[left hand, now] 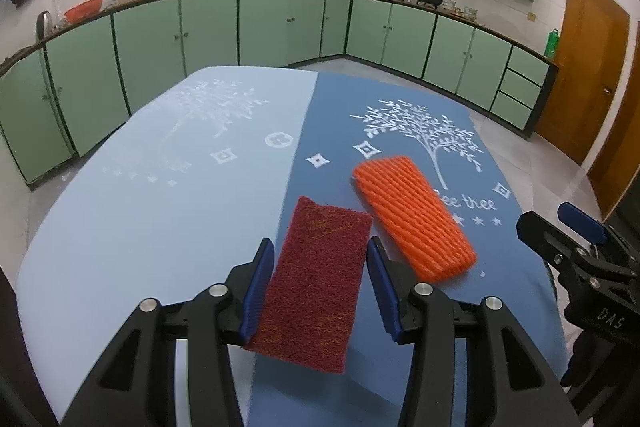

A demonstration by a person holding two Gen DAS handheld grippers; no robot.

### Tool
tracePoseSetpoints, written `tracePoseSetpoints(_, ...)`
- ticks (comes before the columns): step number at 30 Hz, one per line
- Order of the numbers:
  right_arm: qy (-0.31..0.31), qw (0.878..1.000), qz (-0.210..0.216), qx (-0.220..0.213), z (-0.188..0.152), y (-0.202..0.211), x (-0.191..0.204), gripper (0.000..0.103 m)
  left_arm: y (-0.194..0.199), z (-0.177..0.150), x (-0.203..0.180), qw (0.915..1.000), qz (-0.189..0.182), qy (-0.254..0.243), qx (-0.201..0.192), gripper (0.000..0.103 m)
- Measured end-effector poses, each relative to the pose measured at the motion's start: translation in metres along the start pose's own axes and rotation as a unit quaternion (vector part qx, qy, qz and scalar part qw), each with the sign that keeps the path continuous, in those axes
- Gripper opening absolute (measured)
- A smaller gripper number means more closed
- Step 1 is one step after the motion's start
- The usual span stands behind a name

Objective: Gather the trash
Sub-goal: 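Grasp the orange foam net with the right gripper and lift it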

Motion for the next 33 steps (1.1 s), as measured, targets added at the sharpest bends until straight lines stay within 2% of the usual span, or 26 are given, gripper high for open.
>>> tracePoseSetpoints(6, 0.002, 1.0, 0.002, 0.015, 0.001, -0.022, 0.01, 0.096, -0.012, 0.005, 0.014, 0.9998, 0.013, 0.011, 0.007, 0.047)
tracePoseSetpoints(10, 0.022, 0.999, -0.023, 0.019, 0.003, -0.033, 0.016, 0.096, -0.019, 0.009, 0.02, 0.9997, 0.022, 0.012, 0.008, 0.047)
tracePoseSetpoints(17, 0.0, 0.999, -0.006, 0.044, -0.001, -0.054, 0.015, 0.094, -0.032, 0.01, 0.025, 0.9994, 0.023, 0.016, 0.018, 0.047)
tracePoseSetpoints(23, -0.006, 0.997, 0.011, 0.078, -0.008, -0.071, 0.019, 0.076, -0.035, 0.013, 0.026, 0.9994, 0.022, 0.018, 0.02, 0.047)
tracePoseSetpoints(26, -0.004, 0.995, 0.023, 0.099, -0.013, -0.078, 0.022, 0.057, -0.035, 0.014, 0.026, 0.9995, 0.022, 0.017, 0.018, 0.047)
tracePoseSetpoints(33, 0.006, 0.993, 0.042, 0.113, -0.017, -0.08, 0.03, 0.023, -0.032, 0.016, 0.027, 0.9995, 0.022, 0.018, 0.014, 0.047)
Point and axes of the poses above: each gripper's, at about its wrist camera, not at the fingertips, and y roughly against the way its jaws point, x to its left, z to its top, the point moved 7 cm from there along -y, roughly the way its jaws point, and after that the axes turned 14 degrees about z, right-handed, at the moved point
